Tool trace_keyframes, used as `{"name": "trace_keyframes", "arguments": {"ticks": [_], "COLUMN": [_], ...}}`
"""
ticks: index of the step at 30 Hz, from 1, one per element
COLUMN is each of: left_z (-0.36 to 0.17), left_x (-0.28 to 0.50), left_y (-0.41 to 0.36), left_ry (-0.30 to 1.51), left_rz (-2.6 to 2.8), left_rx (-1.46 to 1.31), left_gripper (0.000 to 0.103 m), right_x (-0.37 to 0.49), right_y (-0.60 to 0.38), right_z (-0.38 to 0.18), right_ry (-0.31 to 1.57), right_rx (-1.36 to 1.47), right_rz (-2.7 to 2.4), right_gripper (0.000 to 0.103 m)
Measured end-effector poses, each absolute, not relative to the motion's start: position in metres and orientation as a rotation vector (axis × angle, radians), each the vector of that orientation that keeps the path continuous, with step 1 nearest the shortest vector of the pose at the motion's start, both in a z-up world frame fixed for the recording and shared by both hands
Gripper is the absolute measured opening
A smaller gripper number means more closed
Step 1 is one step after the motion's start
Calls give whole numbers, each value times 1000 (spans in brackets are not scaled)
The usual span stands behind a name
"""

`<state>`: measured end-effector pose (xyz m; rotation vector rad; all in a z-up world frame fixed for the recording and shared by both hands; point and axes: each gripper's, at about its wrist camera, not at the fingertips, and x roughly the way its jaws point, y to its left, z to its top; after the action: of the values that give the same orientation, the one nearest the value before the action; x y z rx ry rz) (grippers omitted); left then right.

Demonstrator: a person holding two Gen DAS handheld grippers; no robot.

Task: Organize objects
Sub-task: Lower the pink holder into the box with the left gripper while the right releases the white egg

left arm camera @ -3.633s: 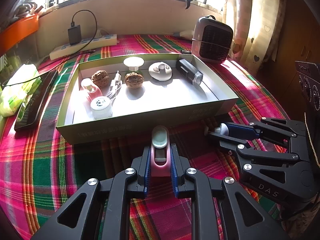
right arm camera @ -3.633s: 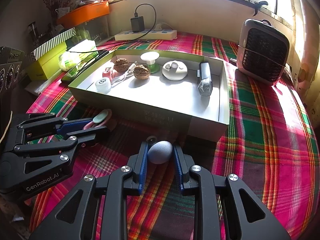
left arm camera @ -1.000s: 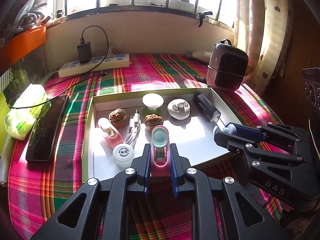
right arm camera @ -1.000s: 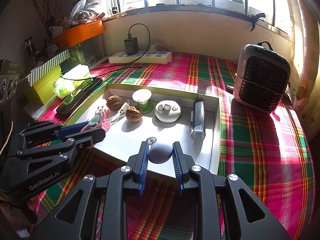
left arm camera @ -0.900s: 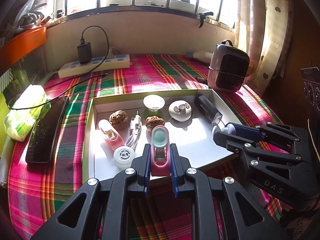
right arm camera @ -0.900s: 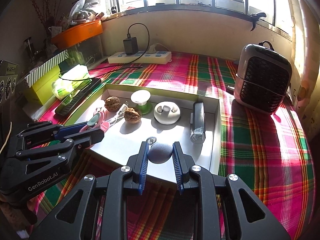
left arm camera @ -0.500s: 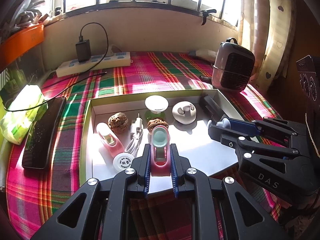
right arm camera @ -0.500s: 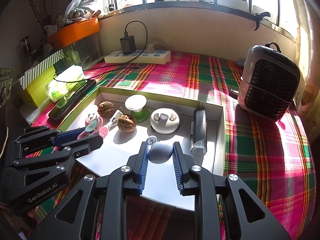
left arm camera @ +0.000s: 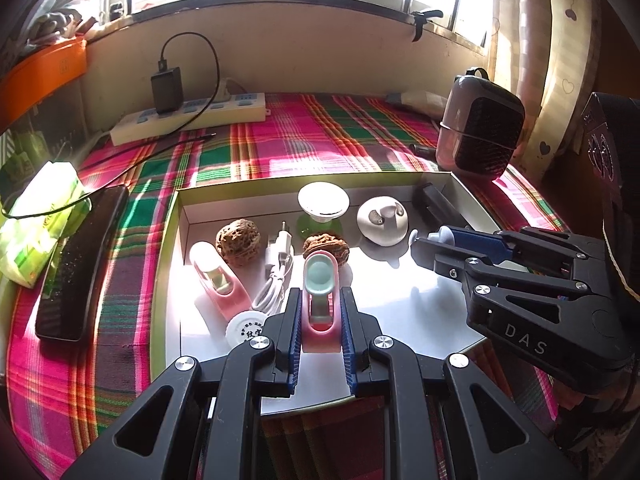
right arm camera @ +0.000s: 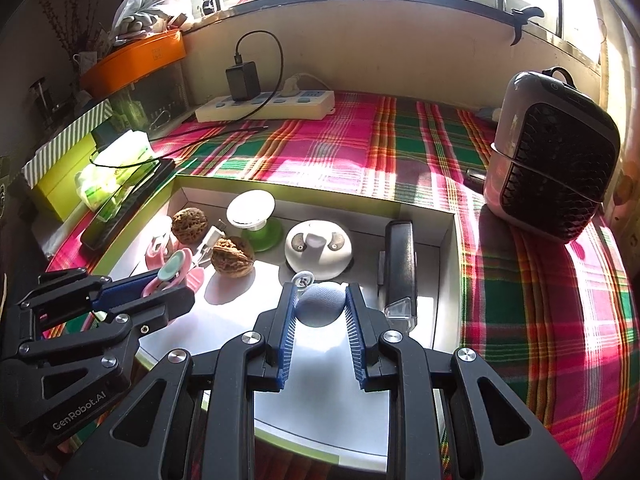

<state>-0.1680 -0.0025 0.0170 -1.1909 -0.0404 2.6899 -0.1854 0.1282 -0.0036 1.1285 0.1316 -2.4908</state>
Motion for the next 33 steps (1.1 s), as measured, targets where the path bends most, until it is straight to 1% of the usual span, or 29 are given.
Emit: {"name": "trace_keyframes", "arguments": {"ticks": [33], "left_z": [10], "left_x": [-175], "left_y": [0], "left_ry": [-31], "left_rz": [2689], "left_rx": [-1221], "left_gripper": [16], "right_x": [-194], "right_y": [120], "right_z": [-16], "right_ry": [175], "right_rx": [1158], "right_rz": [-2481], "right_gripper": [25]}}
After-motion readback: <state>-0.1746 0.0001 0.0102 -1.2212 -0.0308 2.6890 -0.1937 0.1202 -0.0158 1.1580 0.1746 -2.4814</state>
